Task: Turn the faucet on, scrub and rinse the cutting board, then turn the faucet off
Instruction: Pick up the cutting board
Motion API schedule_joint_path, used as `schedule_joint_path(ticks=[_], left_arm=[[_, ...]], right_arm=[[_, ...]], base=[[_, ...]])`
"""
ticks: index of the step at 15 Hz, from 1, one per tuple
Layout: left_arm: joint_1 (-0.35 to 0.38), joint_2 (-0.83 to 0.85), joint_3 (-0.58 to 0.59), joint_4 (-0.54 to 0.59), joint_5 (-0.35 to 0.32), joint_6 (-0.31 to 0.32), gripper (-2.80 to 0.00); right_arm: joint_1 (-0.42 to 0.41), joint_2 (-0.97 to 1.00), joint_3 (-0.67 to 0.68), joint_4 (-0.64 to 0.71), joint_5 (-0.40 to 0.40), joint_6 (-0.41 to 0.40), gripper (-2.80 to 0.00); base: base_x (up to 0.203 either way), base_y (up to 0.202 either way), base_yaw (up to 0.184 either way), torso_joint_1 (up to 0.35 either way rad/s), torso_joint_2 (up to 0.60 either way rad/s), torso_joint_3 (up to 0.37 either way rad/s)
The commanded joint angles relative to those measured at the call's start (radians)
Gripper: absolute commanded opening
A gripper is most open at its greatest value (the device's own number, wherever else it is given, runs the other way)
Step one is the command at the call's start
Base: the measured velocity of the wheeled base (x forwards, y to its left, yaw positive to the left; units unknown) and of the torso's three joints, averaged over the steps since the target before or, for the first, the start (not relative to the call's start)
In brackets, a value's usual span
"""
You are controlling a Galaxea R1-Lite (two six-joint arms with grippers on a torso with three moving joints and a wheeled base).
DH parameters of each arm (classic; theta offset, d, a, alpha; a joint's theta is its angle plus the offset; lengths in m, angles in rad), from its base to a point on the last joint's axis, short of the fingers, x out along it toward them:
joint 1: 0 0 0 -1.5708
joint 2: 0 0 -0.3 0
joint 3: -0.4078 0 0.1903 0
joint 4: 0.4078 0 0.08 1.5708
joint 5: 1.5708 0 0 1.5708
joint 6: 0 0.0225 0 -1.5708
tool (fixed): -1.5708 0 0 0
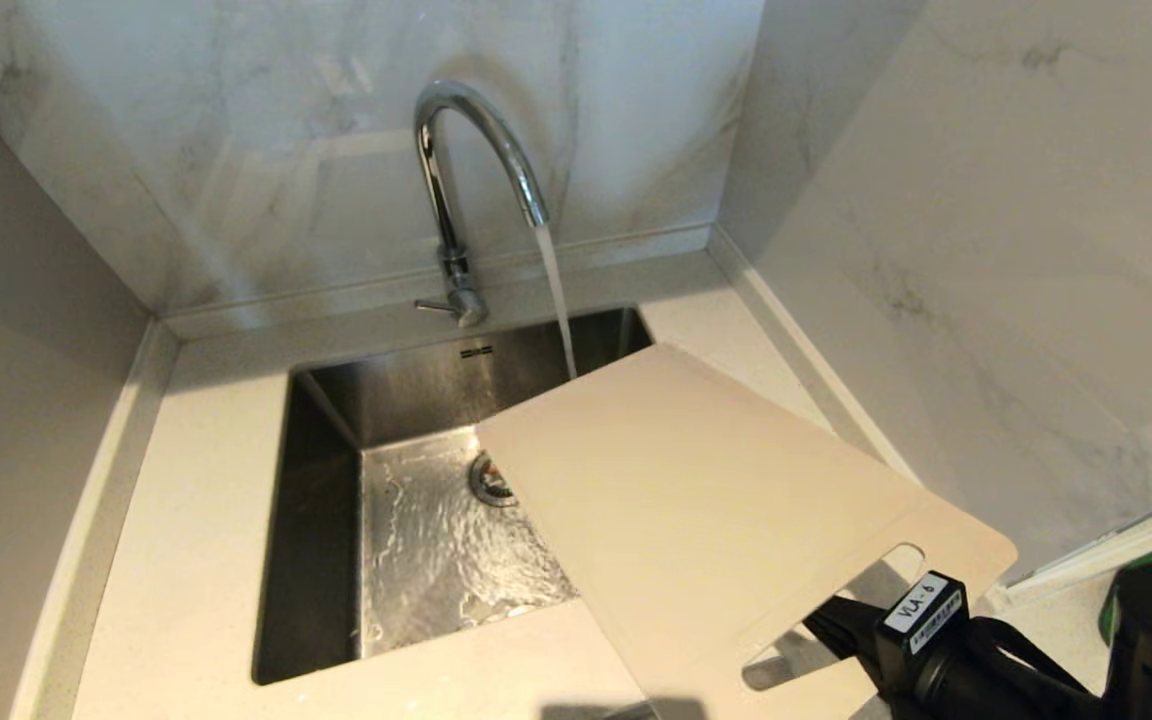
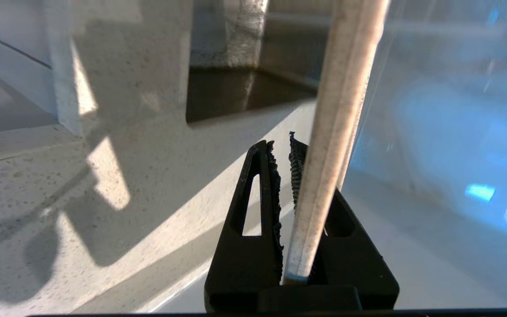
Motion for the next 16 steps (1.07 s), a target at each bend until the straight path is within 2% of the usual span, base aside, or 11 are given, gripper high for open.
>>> schedule_joint_path(ticks=[1,4,6,7,9,11,13,16], left_arm=[[0.001,0.0,0.002,0.0,0.0,-0.001,-2.8],[0.001,0.0,0.002,0.0,0.001,-0.001,-2.8],[0.001,0.0,0.002,0.0,0.001,-0.001,-2.8],[0.001,-0.001,0.002,0.0,0.001,-0.001,-2.8],[0.001,0.0,0.002,0.0,0.0,-0.001,-2.8],[0.001,0.0,0.002,0.0,0.001,-0.001,-2.8],[0.001,0.0,0.002,0.0,0.001,-0.001,-2.8],[0.001,0.0,0.002,0.0,0.001,-0.001,-2.8]], right_arm=[[0.0,-0.013,-0.004,0.003,0.056,-0.081,-2.8],[0.0,-0.018,-0.008,0.003,0.078,-0.172,-2.8],[0.0,-0.018,-0.011,0.016,0.131,-0.26,-2.8],[0.0,-0.018,-0.012,0.039,0.135,-0.266,-2.8],[0.0,-0.017,-0.019,0.096,0.161,-0.276,-2.8],[-0.003,-0.017,-0.065,0.171,0.186,-0.346,-2.8],[-0.003,-0.014,-0.119,0.277,0.187,-0.419,-2.8],[-0.013,-0.011,-0.182,0.367,0.186,-0.534,-2.8]], base=[[0.0,0.0,0.0,0.0,0.0,0.0],[0.0,0.0,0.0,0.0,0.0,0.0],[0.0,0.0,0.0,0.0,0.0,0.0],[0.0,0.0,0.0,0.0,0.0,0.0],[0.0,0.0,0.0,0.0,0.0,0.0],[0.0,0.0,0.0,0.0,0.0,0.0],[0.0,0.0,0.0,0.0,0.0,0.0],[0.0,0.0,0.0,0.0,0.0,0.0]])
